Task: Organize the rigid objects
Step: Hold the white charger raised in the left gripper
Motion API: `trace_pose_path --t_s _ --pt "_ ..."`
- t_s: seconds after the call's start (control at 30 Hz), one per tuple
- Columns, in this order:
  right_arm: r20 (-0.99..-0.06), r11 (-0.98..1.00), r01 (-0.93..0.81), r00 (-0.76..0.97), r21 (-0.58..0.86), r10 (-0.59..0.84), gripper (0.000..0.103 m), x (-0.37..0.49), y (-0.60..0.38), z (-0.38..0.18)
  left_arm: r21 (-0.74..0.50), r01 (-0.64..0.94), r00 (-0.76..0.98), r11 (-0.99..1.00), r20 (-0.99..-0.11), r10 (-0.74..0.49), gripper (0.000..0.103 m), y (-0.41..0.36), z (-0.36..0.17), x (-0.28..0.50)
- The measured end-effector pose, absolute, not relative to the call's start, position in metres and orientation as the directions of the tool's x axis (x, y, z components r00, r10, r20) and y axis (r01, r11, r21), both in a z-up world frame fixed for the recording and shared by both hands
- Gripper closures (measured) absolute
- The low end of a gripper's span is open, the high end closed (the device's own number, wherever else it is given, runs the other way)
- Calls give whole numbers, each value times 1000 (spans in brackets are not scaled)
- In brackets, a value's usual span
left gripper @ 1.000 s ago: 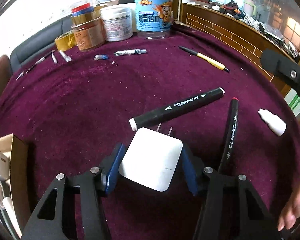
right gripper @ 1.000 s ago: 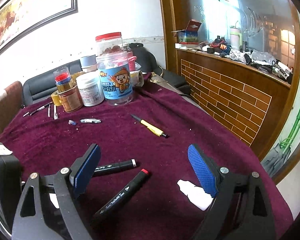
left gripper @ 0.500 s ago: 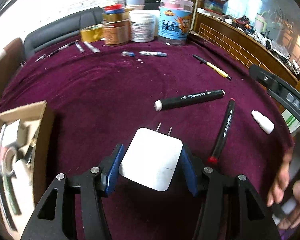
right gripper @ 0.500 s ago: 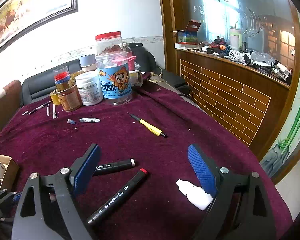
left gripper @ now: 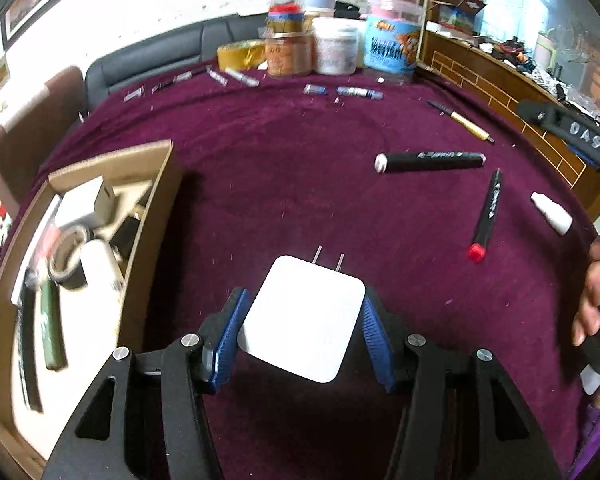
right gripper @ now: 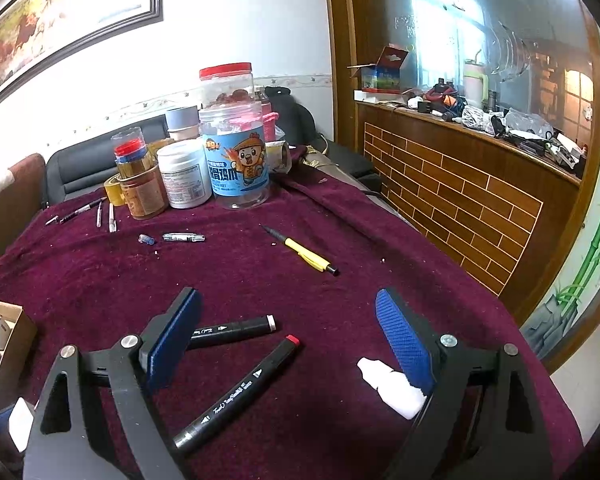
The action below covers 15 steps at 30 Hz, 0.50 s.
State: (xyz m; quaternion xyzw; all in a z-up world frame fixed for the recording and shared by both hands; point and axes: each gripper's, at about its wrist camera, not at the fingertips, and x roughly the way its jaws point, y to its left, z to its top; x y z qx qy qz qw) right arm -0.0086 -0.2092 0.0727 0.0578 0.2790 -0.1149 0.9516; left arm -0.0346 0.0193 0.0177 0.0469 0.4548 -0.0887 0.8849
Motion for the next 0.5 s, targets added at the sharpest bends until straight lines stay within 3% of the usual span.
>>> trace_pose_path --t_s 0.5 --pt "-540 969 246 819 28 -193 13 -10 -206 74 8 192 578 981 -809 -106 54 20 8 -40"
